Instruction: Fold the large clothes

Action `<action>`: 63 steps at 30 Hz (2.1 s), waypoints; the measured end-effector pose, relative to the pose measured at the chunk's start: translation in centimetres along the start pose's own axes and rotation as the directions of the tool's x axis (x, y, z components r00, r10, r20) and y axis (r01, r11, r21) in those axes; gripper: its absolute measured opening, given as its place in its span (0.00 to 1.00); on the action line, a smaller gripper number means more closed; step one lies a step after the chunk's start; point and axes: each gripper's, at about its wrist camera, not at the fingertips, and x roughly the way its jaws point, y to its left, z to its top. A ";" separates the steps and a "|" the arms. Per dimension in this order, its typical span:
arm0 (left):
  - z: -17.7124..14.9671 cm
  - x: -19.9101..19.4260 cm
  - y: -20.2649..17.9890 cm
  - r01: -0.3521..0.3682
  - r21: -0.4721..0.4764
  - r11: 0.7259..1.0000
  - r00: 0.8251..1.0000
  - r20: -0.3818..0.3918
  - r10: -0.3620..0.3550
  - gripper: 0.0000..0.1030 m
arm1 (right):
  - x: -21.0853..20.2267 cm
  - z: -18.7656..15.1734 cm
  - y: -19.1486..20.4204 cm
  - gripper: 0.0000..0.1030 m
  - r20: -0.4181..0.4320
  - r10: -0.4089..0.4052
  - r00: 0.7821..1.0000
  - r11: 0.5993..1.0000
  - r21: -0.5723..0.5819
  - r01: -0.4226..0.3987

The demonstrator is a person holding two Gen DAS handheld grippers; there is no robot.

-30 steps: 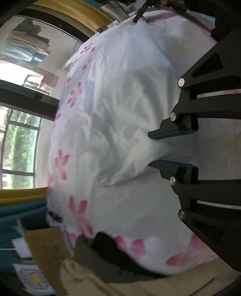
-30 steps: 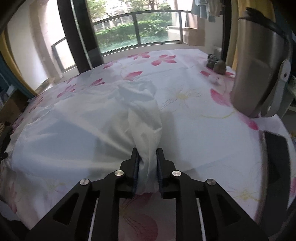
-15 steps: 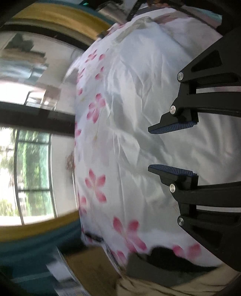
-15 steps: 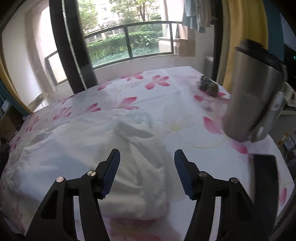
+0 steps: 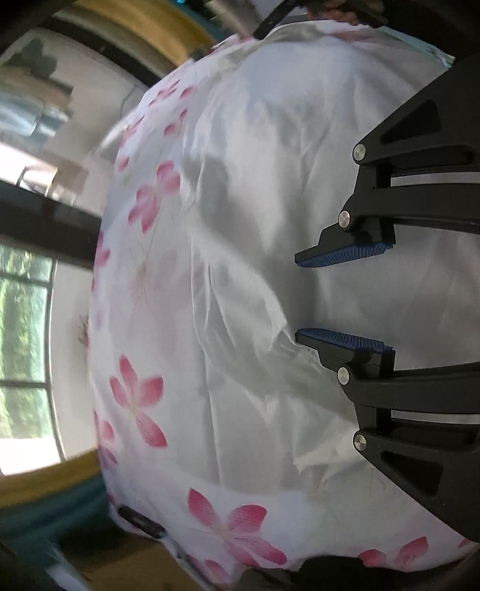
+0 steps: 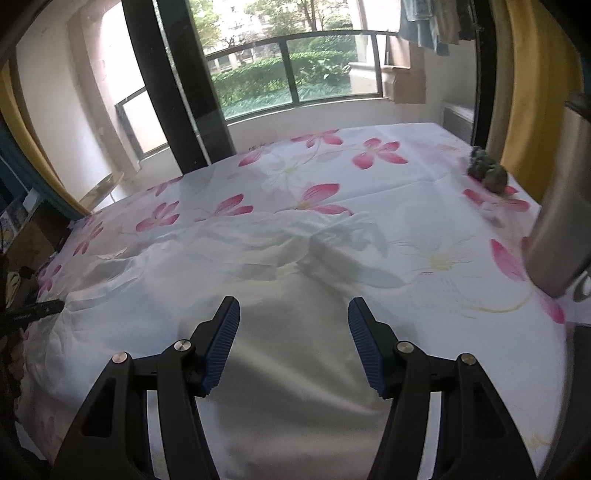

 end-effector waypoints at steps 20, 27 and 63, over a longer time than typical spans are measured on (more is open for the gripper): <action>5.7 1.4 4.6 -0.077 -0.061 0.995 0.993 0.085 0.082 0.35 | 5.2 2.6 0.6 0.60 -0.117 -0.013 0.993 0.998 -0.066 0.005; 2.9 -1.1 5.1 -0.063 -0.102 0.993 0.993 0.089 0.073 0.35 | 6.6 4.2 -1.4 0.60 -0.139 -0.095 0.986 0.992 -0.093 0.082; -4.8 -3.2 -0.3 -0.146 -0.001 0.989 0.987 0.073 0.145 0.36 | 1.5 -0.3 -3.1 0.73 -0.104 -0.097 0.990 0.995 -0.015 0.095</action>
